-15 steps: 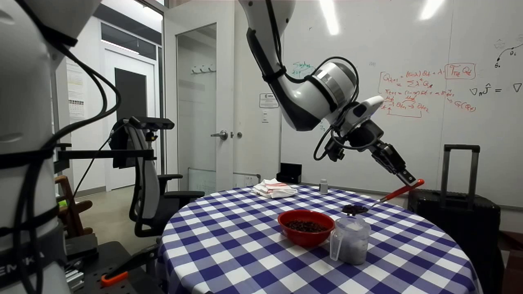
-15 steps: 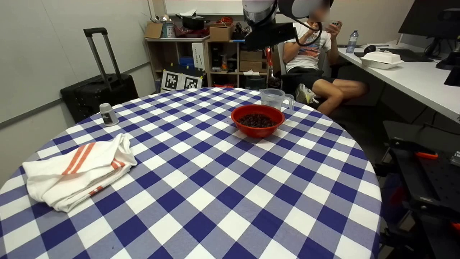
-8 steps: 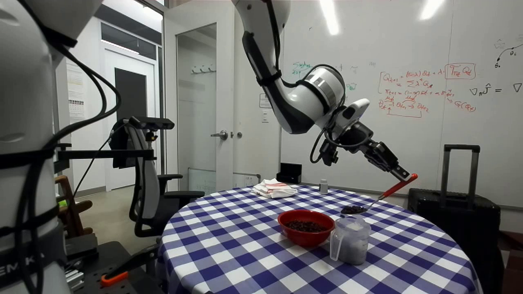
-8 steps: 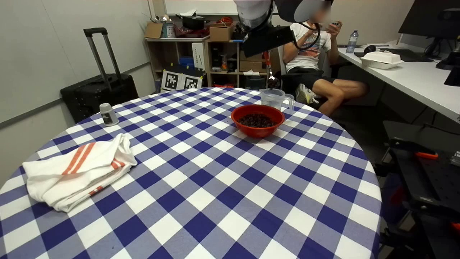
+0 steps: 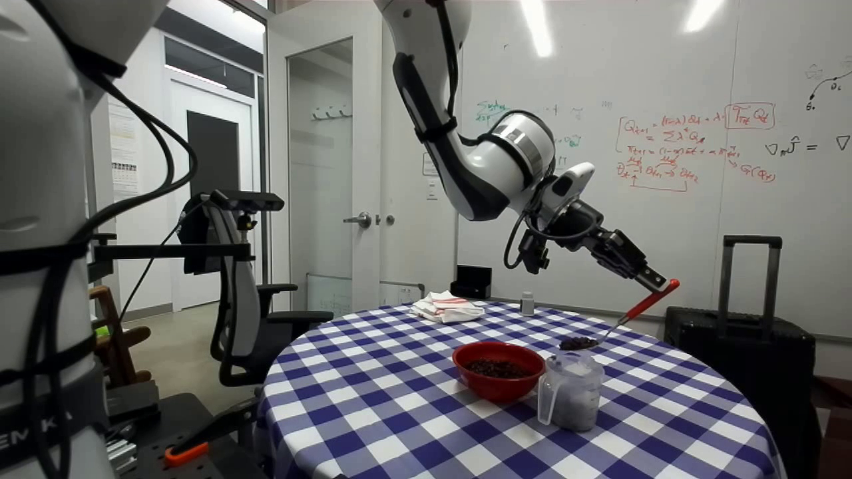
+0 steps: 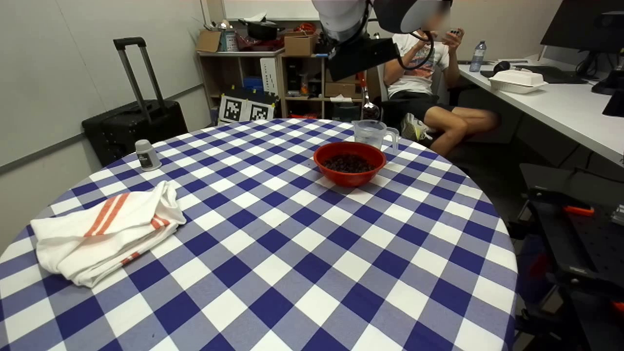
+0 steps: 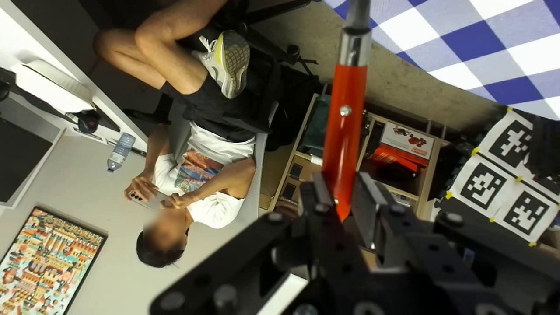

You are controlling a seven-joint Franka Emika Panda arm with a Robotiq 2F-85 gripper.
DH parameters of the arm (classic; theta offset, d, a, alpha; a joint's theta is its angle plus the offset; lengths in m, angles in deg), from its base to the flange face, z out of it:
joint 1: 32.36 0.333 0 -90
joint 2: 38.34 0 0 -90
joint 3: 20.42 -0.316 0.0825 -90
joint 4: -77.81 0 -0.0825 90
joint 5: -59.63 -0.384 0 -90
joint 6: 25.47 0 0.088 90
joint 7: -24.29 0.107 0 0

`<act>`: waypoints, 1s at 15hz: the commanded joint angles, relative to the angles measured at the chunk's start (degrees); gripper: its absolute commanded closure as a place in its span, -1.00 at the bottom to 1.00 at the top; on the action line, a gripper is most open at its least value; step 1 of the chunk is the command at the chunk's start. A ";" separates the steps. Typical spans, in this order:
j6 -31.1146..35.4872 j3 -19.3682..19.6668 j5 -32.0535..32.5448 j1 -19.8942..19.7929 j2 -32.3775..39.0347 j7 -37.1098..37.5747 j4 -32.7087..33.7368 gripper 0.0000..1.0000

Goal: Use the spoon to pick up some contents from the bowl and pour into the jug

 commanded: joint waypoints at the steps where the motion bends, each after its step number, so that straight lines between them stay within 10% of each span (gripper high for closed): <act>1: -1.40 -0.92 2.05 -1.01 0.47 2.20 0.64 0.91; 15: -5.54 -1.71 8.23 -0.78 1.59 8.52 1.11 0.91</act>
